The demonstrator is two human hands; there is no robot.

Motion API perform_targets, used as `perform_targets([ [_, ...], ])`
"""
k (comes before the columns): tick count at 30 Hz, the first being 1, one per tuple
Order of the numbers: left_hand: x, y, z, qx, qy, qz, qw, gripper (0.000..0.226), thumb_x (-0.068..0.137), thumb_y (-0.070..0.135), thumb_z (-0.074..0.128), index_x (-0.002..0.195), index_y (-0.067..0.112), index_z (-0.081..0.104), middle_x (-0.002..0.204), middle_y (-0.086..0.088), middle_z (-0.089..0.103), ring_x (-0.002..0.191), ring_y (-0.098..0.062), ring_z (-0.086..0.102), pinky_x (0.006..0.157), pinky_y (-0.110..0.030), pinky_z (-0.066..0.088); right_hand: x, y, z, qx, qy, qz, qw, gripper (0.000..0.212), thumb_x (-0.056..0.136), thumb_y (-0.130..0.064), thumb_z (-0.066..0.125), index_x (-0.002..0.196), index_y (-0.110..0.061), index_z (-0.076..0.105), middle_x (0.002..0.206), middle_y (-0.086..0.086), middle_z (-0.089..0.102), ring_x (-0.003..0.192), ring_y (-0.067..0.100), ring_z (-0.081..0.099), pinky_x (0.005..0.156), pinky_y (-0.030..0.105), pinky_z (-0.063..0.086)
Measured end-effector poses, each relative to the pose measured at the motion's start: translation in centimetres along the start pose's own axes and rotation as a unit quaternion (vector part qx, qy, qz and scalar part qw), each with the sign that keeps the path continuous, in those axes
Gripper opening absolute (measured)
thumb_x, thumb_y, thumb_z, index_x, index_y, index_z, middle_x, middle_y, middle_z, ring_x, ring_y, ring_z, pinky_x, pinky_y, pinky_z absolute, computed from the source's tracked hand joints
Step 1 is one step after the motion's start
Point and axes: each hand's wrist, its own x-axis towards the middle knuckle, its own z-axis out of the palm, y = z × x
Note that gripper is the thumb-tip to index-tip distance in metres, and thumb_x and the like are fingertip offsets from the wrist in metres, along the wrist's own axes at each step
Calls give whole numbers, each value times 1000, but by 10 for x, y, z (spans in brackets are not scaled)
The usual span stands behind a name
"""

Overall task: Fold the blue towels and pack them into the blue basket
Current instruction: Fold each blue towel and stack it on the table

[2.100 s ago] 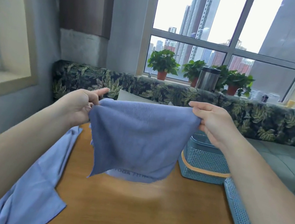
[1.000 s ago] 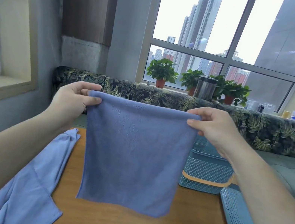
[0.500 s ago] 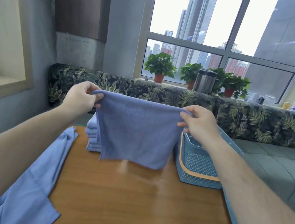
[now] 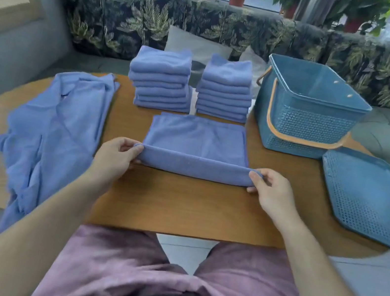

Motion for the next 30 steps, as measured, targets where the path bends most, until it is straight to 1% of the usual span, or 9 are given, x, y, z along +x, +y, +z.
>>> perform_targets([
  [4, 0, -12, 1, 53, 18, 22, 998, 11, 98, 27, 64, 91, 19, 67, 80, -3, 72, 74, -16, 68, 77, -40, 54, -6, 10, 4, -32, 2, -13, 999, 15, 101, -32, 60, 98, -21, 70, 77, -1, 71, 69, 6, 66, 68, 23, 48],
  [8, -2, -17, -1, 108, 23, 42, 993, 18, 98, 36, 62, 96, 19, 67, 79, -3, 72, 76, -18, 66, 83, -46, 55, -10, 10, 5, -49, 1, -31, 998, 16, 103, -32, 57, 95, -22, 68, 75, -5, 66, 62, -3, 62, 60, 11, 42],
  [10, -3, -16, -1, 110, 25, 48, 992, 20, 98, 36, 61, 99, 17, 68, 79, -3, 71, 76, -17, 65, 84, -47, 55, -10, 10, 4, -51, 2, -35, 998, 17, 103, -32, 57, 96, -21, 68, 76, -5, 65, 62, -3, 61, 62, 15, 43],
  [14, -7, -15, -2, 83, 28, 60, 994, 17, 93, 38, 68, 96, 21, 71, 78, 2, 67, 73, -13, 63, 82, -43, 55, -9, 13, 4, -48, 1, -29, 998, 20, 102, -36, 57, 88, -24, 66, 76, -6, 67, 64, -1, 62, 67, 23, 44],
  [17, -15, -13, -3, 33, 31, 63, 997, 19, 86, 41, 74, 91, 23, 75, 74, 1, 63, 69, -13, 56, 73, -37, 49, -12, 10, 2, -21, 18, -1, 1000, 43, 101, -48, 55, 73, -17, 67, 76, -3, 70, 69, -2, 62, 71, 22, 44],
  [21, -24, -8, -4, 30, 13, 65, 997, 29, 88, 44, 73, 83, 15, 72, 69, -2, 53, 66, -13, 47, 65, -30, 38, -12, 12, 3, -31, 10, -25, 999, 49, 97, -39, 65, 58, -10, 59, 79, 4, 67, 76, 13, 63, 75, 29, 45],
  [23, -24, -6, -4, 64, -5, 59, 996, 27, 87, 42, 76, 81, 16, 68, 64, 6, 50, 61, -10, 45, 62, -29, 36, -13, 16, 6, -68, 7, -54, 996, 42, 92, -32, 73, 60, -10, 56, 81, 5, 64, 76, 17, 60, 75, 28, 44],
  [27, -25, -4, -6, 200, -34, 41, 978, 18, 83, 33, 79, 90, 25, 65, 77, 6, 62, 66, -13, 56, 63, -30, 43, -19, 16, 12, -120, -22, -102, 987, 15, 85, -27, 80, 79, -19, 69, 89, -2, 60, 77, 3, 52, 72, 9, 38],
  [30, -27, -2, -8, 202, -52, 23, 978, 21, 82, 29, 80, 94, 25, 64, 75, 3, 58, 64, -13, 53, 61, -29, 40, -20, 21, 14, -150, -32, -147, 977, 13, 83, -26, 82, 94, -22, 75, 99, -3, 59, 92, 5, 54, 90, 17, 42],
])
